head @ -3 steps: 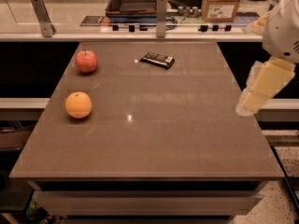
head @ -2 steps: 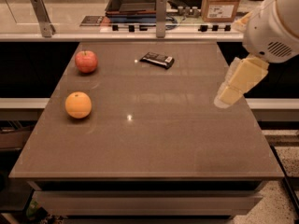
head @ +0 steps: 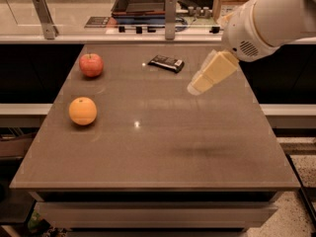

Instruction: Pick apple

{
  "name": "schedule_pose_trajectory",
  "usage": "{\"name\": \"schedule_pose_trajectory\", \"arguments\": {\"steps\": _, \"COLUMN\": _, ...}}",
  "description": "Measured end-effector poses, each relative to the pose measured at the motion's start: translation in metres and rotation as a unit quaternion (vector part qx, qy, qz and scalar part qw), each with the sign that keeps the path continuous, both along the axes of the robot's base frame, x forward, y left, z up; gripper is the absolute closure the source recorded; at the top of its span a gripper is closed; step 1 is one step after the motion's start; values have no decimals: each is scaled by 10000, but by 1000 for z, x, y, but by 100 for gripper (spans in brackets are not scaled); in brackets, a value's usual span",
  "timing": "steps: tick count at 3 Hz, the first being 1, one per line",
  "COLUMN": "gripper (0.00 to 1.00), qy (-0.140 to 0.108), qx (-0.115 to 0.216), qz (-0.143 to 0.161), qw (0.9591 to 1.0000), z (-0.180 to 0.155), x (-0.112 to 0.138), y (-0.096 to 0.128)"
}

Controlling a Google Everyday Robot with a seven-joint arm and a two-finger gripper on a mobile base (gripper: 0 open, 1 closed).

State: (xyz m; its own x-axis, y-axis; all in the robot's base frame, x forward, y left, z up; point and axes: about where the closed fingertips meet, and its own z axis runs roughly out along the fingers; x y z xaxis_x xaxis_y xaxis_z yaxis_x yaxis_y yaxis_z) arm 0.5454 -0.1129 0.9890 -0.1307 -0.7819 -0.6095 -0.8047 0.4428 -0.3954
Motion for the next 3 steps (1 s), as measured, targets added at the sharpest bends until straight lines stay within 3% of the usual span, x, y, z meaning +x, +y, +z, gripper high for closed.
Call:
{"name": "schedule_pose_trajectory", "arguments": {"steps": 1, "gripper": 0, "qy": -96, "qx": 506, "qz": 173, "qw": 9985, "z": -6, "x": 33, "y": 31}}
{"name": "schedule_pose_trajectory", "arguments": {"steps": 2, "gripper": 0, "qy": -189, "qx": 916, "qz": 453, "qw": 9946, "z": -3, "x": 63, "y": 89}}
{"name": "schedule_pose_trajectory", "arguments": {"steps": 3, "gripper": 0, "qy": -189, "qx": 916, "qz": 454, "qw": 9946, "z": -3, "x": 63, "y": 89}}
